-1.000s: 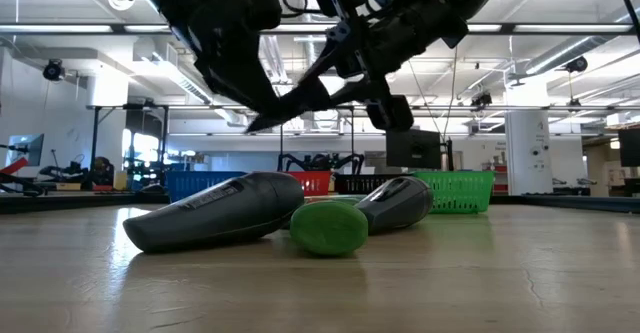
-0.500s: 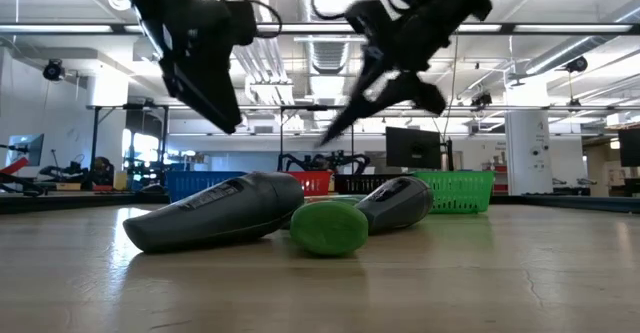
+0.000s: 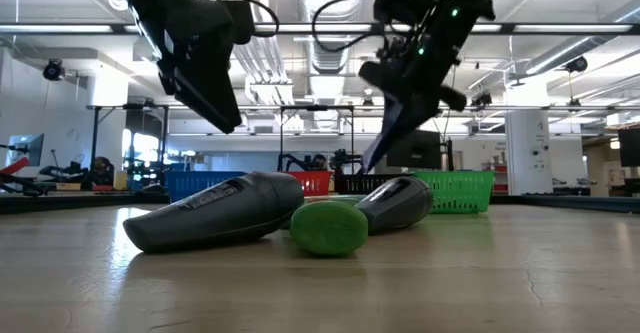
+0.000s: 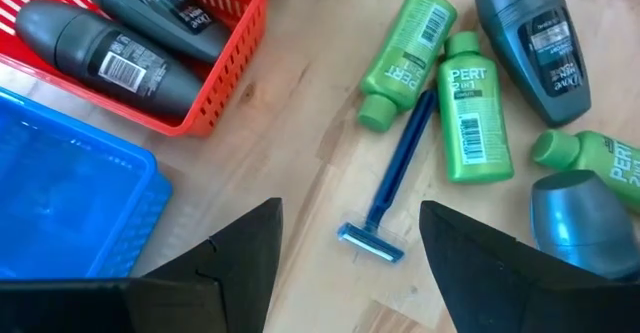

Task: Pick & Place Travel size toiletries
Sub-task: Put the blue shave cream into the black bin, then put the blue razor into the green bin

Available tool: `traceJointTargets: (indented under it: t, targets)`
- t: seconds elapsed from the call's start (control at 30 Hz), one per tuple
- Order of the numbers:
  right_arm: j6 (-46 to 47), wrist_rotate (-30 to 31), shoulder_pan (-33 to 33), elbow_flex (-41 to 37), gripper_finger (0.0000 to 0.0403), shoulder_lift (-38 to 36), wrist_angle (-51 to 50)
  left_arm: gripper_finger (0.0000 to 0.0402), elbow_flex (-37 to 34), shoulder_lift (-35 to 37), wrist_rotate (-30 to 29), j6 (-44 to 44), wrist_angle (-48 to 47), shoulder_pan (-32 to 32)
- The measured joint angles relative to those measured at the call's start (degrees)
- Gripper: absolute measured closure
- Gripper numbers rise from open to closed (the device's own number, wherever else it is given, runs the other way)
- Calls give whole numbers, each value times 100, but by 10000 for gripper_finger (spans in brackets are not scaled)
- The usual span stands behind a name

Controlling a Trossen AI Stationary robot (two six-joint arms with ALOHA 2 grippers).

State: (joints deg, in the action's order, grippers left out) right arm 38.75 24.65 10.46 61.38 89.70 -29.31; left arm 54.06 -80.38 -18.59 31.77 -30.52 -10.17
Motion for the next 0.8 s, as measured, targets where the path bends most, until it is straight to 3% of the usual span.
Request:
traceJointTargets:
  t: [0.33, 0.57, 0.7, 0.8]
  targets:
    - [-33, -35, -7, 1, 201, 634, 306, 161, 0, -4, 120, 5, -49, 0]
    - [-384, -88, -93, 1, 146, 224, -50, 161, -89, -4, 1117, -710, -51, -134]
    - [-1001, -90, -256, 1, 117, -149, -214, 161, -278, -8, 1163, -1632, 132, -260]
    - [-1276, -94, -380, 1, 99, -370, -425, 161, -488, -113, 1155, -2008, 775, -228]
